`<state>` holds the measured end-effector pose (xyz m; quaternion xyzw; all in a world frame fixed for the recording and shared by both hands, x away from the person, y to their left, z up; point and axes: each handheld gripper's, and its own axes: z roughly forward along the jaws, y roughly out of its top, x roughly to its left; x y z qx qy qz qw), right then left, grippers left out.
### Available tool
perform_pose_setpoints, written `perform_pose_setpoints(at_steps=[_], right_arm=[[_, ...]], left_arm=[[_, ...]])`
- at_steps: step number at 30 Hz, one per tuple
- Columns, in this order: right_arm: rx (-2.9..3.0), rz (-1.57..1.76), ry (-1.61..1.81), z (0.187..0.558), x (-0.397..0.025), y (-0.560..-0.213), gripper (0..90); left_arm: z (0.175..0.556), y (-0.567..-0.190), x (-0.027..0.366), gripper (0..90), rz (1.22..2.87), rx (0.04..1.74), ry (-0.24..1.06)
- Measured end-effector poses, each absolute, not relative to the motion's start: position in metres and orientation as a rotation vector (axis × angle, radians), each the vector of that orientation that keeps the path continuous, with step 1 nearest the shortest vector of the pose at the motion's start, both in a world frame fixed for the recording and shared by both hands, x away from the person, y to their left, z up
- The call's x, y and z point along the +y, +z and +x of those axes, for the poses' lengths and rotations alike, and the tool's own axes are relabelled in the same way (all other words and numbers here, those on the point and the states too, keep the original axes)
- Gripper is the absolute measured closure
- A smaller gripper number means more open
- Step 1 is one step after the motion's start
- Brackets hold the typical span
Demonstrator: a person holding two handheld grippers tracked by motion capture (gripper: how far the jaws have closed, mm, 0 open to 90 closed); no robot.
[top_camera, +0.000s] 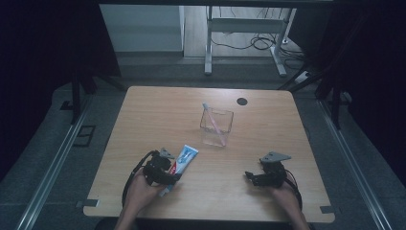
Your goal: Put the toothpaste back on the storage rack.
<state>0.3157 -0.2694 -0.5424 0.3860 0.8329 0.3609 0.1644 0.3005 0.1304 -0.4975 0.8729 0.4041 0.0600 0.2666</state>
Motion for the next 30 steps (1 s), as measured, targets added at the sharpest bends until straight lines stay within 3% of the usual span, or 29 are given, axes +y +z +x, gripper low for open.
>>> perform_pose_setpoints(at_steps=[13, 22, 30], right_arm=[[2.374, 1.101, 1.029, 0.316, -0.269, -0.542, 15.6], [2.374, 1.101, 1.029, 0.316, -0.269, -0.542, 15.6], [2.374, 1.101, 1.029, 0.316, -0.269, -0.542, 15.6]], left_arm=[[0.32, -0.506, 0.108, 36.5, 2.503, 1.12, 0.161], [0.329, -0.508, 0.101, 45.3, 2.557, 1.175, 0.127], [0.33, -0.504, 0.107, 64.7, 2.513, 1.181, 0.089]])
